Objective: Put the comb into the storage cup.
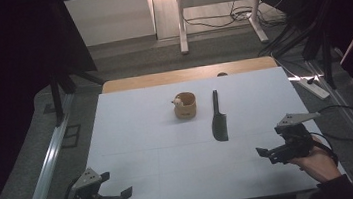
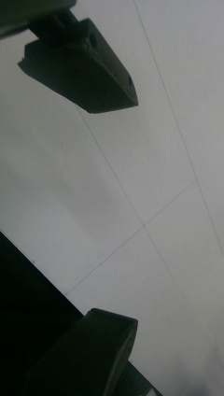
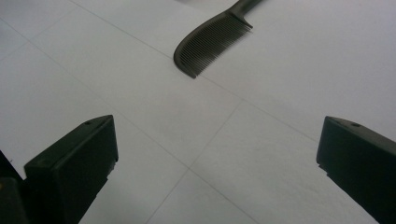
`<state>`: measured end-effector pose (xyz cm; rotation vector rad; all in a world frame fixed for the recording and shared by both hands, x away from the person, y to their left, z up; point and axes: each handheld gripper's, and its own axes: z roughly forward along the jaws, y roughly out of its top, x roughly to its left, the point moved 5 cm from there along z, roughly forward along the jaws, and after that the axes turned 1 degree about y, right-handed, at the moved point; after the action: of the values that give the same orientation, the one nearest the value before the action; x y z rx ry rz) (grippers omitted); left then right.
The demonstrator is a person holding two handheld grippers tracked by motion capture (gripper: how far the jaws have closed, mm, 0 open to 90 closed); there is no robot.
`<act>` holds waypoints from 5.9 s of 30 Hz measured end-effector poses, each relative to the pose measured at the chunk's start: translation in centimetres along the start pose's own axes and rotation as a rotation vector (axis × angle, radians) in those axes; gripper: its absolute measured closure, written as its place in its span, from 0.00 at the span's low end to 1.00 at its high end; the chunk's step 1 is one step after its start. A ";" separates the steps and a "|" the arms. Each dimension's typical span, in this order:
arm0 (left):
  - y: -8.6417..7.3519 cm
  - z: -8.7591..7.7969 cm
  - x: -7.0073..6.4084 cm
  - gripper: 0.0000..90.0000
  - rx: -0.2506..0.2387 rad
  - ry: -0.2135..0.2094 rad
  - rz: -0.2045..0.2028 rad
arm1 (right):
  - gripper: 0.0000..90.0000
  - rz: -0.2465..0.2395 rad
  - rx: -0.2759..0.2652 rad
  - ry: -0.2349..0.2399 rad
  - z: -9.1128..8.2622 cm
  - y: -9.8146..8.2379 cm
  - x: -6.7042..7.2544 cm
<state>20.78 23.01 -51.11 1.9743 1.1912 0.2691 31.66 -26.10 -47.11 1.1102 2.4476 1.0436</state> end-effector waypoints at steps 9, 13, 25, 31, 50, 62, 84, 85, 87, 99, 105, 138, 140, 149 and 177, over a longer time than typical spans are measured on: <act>0.0 0.0 0.0 0.01 0.000 -0.003 0.002 | 0.00 -0.026 0.004 0.011 0.6 1.1 -0.2; 0.0 0.0 0.0 0.01 0.000 -0.007 0.003 | 0.00 -0.024 0.010 0.030 1.1 1.4 -0.3; 0.0 0.0 0.0 0.01 0.000 -0.017 0.007 | 0.00 -0.029 0.016 0.042 2.1 2.3 -0.8; 0.0 0.0 0.0 0.01 0.001 -0.017 0.006 | 0.00 -0.038 0.024 0.014 2.7 2.5 -1.1; 0.0 0.0 0.0 0.01 -0.002 -0.024 0.008 | 0.00 -0.070 0.052 0.037 4.8 4.0 -1.3; 0.0 0.0 0.0 0.01 -0.003 -0.027 0.009 | 0.00 -0.067 0.069 0.059 6.4 4.9 -1.8; 0.0 0.0 0.0 0.01 -0.005 -0.034 0.011 | 0.00 -0.056 0.122 0.079 9.4 6.3 -2.4; 0.0 0.0 0.0 0.01 -0.005 -0.034 0.011 | 0.00 -0.057 0.125 0.077 9.6 6.4 -2.4; 0.0 0.0 0.0 0.01 -0.005 -0.036 0.010 | 0.00 -0.054 0.123 0.075 9.8 6.5 -2.5; 0.1 0.0 0.0 0.01 -0.005 -0.038 0.012 | 0.00 -0.045 0.156 0.041 11.2 7.3 -2.8; 0.1 0.0 0.0 0.01 -0.006 -0.041 0.011 | 0.00 -0.045 0.184 0.028 11.9 7.5 -2.8; 0.1 0.1 0.0 0.00 -0.005 -0.049 0.012 | 0.00 -0.057 0.225 -0.009 14.7 10.1 -2.9; 0.1 0.1 0.0 0.00 -0.004 -0.050 0.013 | 0.00 -0.058 0.228 -0.011 14.9 10.3 -2.9; 0.1 0.1 0.0 0.00 -0.005 -0.051 0.014 | 0.00 -0.057 0.236 -0.026 15.7 10.9 -3.4; 0.1 0.1 0.0 0.00 -0.003 -0.055 0.019 | 0.27 -0.077 0.268 -0.029 18.2 12.4 -3.2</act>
<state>20.90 22.93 -51.08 1.9789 1.1367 0.2244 49.62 -13.70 -51.51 1.0872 2.6398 0.6871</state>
